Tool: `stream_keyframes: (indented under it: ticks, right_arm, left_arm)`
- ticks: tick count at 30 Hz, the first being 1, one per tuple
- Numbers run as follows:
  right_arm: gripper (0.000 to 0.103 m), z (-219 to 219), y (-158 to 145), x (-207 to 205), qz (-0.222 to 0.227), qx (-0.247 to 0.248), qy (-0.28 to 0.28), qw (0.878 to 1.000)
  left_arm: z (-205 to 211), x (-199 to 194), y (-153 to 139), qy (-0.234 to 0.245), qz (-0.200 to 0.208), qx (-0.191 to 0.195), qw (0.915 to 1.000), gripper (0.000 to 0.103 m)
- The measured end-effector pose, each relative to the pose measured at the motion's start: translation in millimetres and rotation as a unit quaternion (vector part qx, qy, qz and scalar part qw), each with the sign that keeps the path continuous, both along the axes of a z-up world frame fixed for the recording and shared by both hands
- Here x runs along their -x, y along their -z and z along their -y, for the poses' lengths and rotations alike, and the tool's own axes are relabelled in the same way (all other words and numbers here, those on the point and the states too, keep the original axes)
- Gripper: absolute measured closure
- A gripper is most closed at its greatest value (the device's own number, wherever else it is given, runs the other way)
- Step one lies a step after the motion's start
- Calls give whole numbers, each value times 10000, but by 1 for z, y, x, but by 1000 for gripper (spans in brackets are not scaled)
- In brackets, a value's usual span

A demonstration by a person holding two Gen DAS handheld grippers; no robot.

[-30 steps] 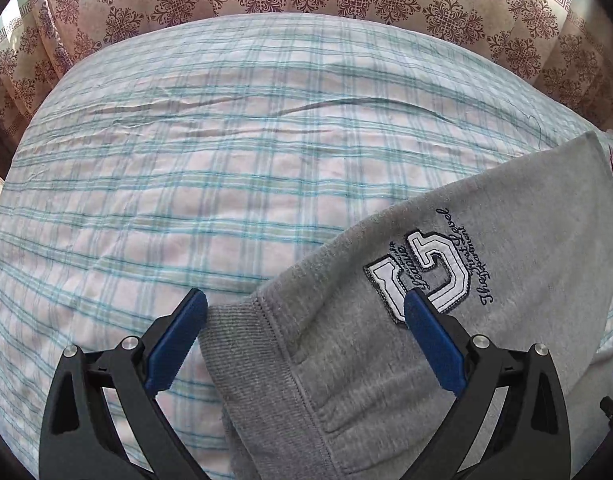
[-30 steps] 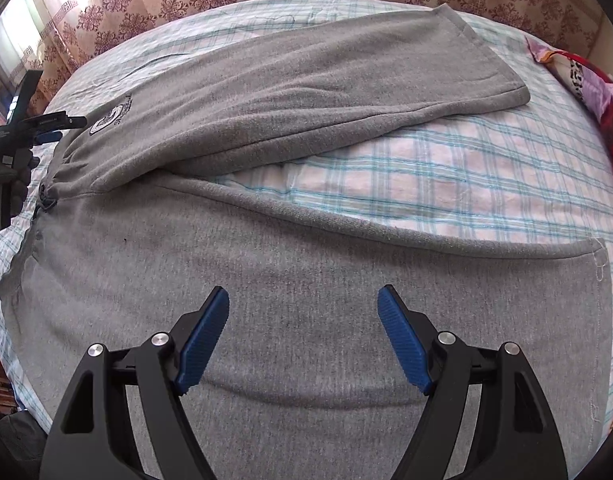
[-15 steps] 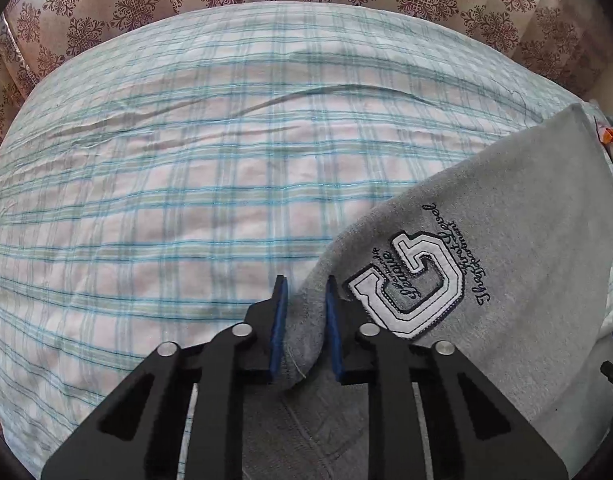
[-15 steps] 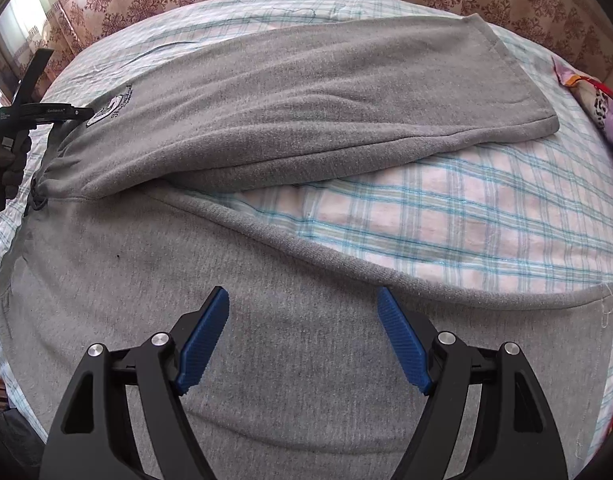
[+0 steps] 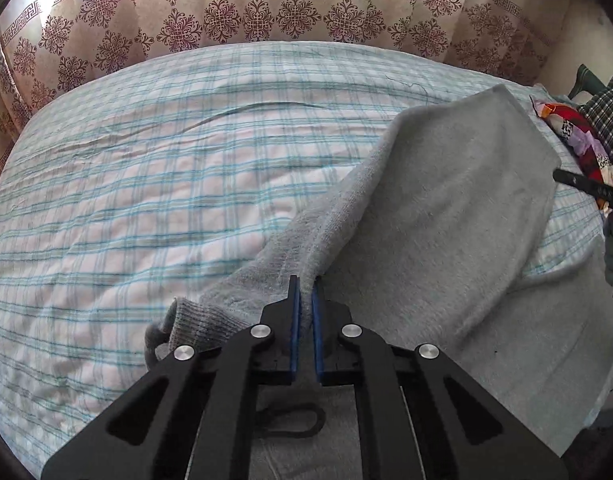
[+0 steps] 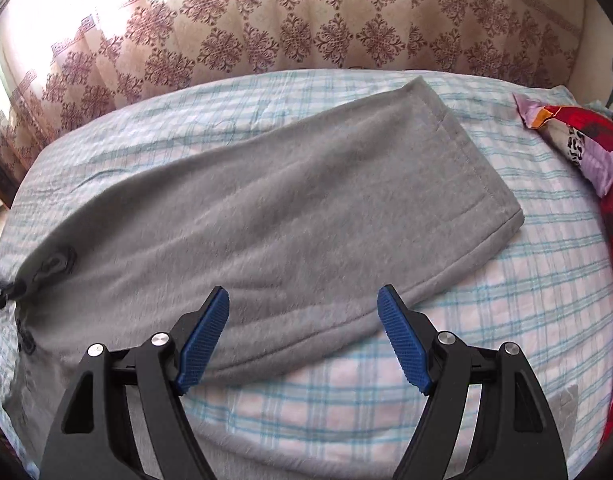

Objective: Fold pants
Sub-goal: 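Close left gripper on the waistband beside the G logo, then grasp the leg hem with right gripper while left gripper holds the waistband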

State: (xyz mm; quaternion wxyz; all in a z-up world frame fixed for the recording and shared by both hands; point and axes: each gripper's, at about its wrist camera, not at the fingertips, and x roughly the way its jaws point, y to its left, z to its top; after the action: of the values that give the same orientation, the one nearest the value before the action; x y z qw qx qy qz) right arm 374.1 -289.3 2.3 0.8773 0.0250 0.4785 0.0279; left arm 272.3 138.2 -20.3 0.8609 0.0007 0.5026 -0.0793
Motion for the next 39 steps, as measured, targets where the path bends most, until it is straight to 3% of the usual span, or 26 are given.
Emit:
stream_keyframes:
  ticks: [4,12,23,26,28,30,32,36,39]
  right_arm:
    - [27,29,-8,-63,158,-325,469,9982]
    - [27,74,-3,-183,30,-877,1471,9852]
    - [29,90,27,-258,-455,-1019,1930,9748]
    - [51,88,36,-267,-531,-714,1891,9779]
    - [79,88,41,-269,-652,-439,1908,9785]
    - [92,92,38,-262,-630,-346,1956,9781]
    - [97,98,27,-250,-471,-415,1934,9791]
    - [98,113,-10,-217,-160,-535,1849,9812]
    - [98,134,-42,-182,77,-964,1898,9771]
  left_arm:
    - [9,24,5,89,-85,-14,9999,98]
    - [26,58,14,355,-313,49,9989,98]
    - [38,80,14,688,-406,126,9967,98]
    - [38,81,13,680,-394,133,9968,98]
    - [37,82,11,638,-365,169,9972,98]
    - [36,82,8,586,-309,185,9976,98]
    - [34,82,5,530,-258,191,9981,98]
    - [26,82,-11,441,15,92,9990,98]
    - [15,85,-33,287,345,10,9990,98]
